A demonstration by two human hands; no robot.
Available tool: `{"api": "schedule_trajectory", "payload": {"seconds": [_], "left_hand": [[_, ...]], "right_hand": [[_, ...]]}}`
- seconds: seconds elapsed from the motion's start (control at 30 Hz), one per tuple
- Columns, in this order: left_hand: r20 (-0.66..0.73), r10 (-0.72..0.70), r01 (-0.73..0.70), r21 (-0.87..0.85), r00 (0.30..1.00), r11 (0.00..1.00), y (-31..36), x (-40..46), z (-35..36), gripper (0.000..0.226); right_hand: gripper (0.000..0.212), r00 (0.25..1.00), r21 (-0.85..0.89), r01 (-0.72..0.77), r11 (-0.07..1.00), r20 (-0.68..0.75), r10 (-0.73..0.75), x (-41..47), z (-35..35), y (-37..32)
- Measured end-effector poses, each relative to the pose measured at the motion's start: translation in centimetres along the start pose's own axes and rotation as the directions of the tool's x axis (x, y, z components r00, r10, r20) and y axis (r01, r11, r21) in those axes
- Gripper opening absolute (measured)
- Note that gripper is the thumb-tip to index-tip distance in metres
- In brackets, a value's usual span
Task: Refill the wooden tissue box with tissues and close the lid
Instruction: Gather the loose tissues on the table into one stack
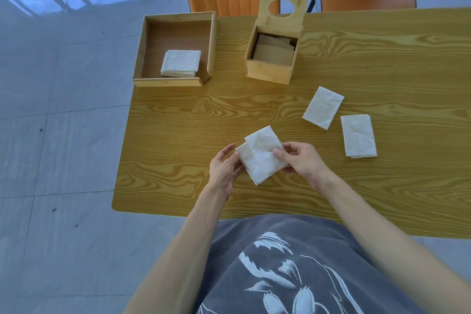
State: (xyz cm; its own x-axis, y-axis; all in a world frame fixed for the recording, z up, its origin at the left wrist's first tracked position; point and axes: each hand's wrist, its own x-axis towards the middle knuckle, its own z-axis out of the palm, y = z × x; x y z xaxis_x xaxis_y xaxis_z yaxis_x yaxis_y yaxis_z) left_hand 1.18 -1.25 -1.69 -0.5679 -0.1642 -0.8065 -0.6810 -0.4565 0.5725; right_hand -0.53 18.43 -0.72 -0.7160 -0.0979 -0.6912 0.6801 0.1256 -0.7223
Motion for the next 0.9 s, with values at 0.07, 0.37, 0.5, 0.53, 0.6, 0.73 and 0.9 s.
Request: {"api": "schedule_trajectory", "payload": {"seconds": [0.07,0.37,0.5,0.53,0.6,0.73,0.9], "left_hand": [[0.001,0.0,0.0,-0.005,1.0,1.0,-0.1,-0.1,0.1,0.03],[0.003,-0.002,0.002,-0.033,1.0,0.999,0.0,-0.5,0.3,0.03],[0.012,-0.005,0.006,-0.052,1.0,0.999,-0.3,-0.5,0.5,0.024],[0.017,-0.005,0.006,-0.066,1.0,0.998,-0.3,-0.5,0.5,0.023],[0.02,0.003,-0.002,-0.066,1.0,0.998,-0.4,-0.6,0.6,0.027],[0.005,0.055,-0.055,0.05,0.998,0.997,-0.6,-0.3,0.8,0.041],[-0.011,0.078,-0.078,0.072,0.997,0.994,0.0,0.3,1.3,0.038]], "right_hand": [[0.021,1.0,-0.038,0.009,0.999,0.024,-0.009,-0.2,0.4,0.5],[0.018,0.991,-0.283,0.123,0.951,-0.018,-0.134,0.8,1.9,1.5],[0.029,0.969,-0.585,0.148,0.798,-0.077,-0.236,0.9,2.4,1.5],[0.03,0.966,-0.624,0.136,0.77,-0.088,-0.242,0.8,2.5,1.4],[0.031,0.965,-0.681,0.102,0.726,-0.109,-0.238,0.8,2.4,1.3],[0.037,0.947,-0.736,0.091,0.67,-0.145,-0.288,0.7,2.3,1.2],[0.051,0.826,-0.815,0.061,0.576,-0.283,-0.487,1.9,0.3,-0.1]]}}
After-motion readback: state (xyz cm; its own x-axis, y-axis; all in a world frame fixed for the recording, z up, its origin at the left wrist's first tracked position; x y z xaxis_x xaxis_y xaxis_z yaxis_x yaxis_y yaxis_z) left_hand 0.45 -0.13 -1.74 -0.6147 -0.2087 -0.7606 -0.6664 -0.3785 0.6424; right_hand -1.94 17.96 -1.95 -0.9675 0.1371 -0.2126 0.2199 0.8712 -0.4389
